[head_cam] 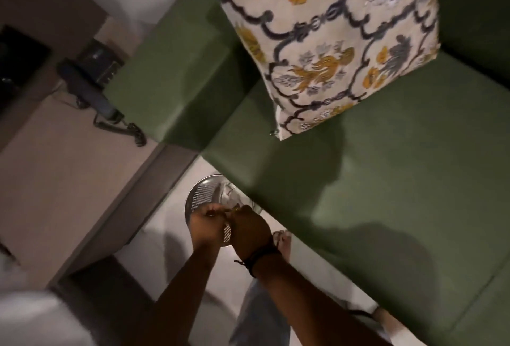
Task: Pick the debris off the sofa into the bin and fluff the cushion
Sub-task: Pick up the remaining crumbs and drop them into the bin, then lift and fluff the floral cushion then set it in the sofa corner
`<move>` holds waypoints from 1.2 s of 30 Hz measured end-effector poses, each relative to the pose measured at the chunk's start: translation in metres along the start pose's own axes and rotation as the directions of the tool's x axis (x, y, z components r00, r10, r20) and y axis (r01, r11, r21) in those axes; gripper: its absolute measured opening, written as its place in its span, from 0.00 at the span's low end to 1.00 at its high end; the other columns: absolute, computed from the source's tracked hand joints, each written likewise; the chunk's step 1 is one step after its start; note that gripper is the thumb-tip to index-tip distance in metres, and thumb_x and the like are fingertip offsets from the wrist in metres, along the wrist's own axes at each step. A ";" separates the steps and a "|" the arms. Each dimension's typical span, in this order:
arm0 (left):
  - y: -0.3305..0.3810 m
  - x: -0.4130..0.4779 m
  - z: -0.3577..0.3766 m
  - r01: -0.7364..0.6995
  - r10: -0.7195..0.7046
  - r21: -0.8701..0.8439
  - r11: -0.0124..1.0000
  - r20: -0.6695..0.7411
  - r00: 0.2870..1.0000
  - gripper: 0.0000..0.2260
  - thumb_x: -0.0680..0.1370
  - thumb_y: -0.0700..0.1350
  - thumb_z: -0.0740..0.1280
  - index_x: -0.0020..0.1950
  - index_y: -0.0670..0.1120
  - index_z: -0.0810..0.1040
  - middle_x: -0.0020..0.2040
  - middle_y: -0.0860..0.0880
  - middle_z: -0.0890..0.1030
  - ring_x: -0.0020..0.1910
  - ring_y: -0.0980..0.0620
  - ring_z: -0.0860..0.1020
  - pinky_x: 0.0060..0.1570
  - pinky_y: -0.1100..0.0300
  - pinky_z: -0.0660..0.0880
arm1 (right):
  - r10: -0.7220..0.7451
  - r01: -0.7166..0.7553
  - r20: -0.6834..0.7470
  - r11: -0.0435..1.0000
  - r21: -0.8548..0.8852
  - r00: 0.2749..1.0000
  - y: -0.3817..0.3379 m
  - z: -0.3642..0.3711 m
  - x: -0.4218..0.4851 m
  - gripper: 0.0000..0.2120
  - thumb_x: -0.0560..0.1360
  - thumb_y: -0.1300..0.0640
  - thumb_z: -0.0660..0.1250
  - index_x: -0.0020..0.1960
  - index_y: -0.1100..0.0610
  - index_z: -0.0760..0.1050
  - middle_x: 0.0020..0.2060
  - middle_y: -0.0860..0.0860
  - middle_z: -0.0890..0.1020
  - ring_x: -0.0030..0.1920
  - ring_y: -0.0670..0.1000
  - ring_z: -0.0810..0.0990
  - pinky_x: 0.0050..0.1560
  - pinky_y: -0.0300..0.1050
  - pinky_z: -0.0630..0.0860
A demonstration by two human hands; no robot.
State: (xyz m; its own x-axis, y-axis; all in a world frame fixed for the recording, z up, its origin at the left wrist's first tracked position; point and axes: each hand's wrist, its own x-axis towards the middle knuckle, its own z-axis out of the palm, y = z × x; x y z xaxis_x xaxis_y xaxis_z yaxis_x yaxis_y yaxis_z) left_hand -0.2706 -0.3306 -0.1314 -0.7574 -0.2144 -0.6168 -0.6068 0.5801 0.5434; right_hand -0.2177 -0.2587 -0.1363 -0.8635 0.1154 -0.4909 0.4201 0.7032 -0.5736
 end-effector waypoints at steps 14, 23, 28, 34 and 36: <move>0.157 -0.065 0.027 -0.341 0.392 -0.231 0.911 0.227 0.892 0.43 0.67 0.61 0.77 0.76 0.46 0.66 0.69 0.49 0.75 0.65 0.51 0.76 0.62 0.54 0.75 | 0.333 -0.102 -0.791 0.939 0.329 0.513 0.095 -0.250 -0.010 0.12 0.74 0.52 0.67 0.49 0.60 0.81 0.43 0.60 0.84 0.44 0.62 0.83 0.46 0.54 0.81; 0.258 -0.053 0.099 -0.476 0.604 -0.609 0.634 0.006 0.797 0.41 0.68 0.37 0.80 0.76 0.46 0.63 0.65 0.56 0.78 0.59 0.68 0.79 0.58 0.63 0.80 | 0.407 -0.036 -0.359 0.702 0.711 0.840 0.186 -0.418 0.107 0.43 0.67 0.32 0.69 0.74 0.55 0.66 0.68 0.49 0.75 0.63 0.50 0.77 0.60 0.43 0.74; 0.251 -0.047 0.105 -0.446 0.615 -0.637 0.628 0.056 0.787 0.41 0.66 0.38 0.81 0.75 0.49 0.66 0.62 0.59 0.81 0.60 0.64 0.80 0.56 0.63 0.81 | 0.371 0.150 -0.317 0.414 0.898 0.873 0.180 -0.409 0.090 0.43 0.61 0.44 0.80 0.70 0.59 0.69 0.63 0.57 0.81 0.60 0.57 0.82 0.64 0.54 0.77; 0.285 -0.043 0.108 -0.470 0.703 -0.575 0.670 0.287 0.651 0.40 0.62 0.44 0.83 0.71 0.51 0.70 0.63 0.47 0.84 0.58 0.45 0.84 0.50 0.44 0.84 | 0.593 0.444 -0.593 0.396 0.804 0.545 0.194 -0.351 -0.015 0.30 0.61 0.56 0.80 0.60 0.55 0.74 0.48 0.49 0.88 0.45 0.46 0.87 0.43 0.39 0.83; 0.314 -0.036 0.122 -0.549 0.743 -0.501 0.669 0.417 0.523 0.37 0.64 0.45 0.83 0.69 0.49 0.72 0.59 0.41 0.85 0.51 0.36 0.85 0.42 0.37 0.83 | 0.637 0.501 -0.617 0.387 0.774 0.462 0.203 -0.338 -0.036 0.29 0.62 0.60 0.80 0.60 0.52 0.74 0.51 0.50 0.87 0.49 0.48 0.87 0.46 0.41 0.83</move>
State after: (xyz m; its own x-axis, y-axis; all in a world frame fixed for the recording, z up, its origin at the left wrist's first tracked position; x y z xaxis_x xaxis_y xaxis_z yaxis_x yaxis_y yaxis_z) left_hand -0.4039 -0.0447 -0.0083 -0.7464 0.6467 -0.1568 -0.1104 0.1120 0.9876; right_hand -0.1957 0.1174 -0.0136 -0.3036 0.9342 -0.1872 -0.0539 -0.2130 -0.9756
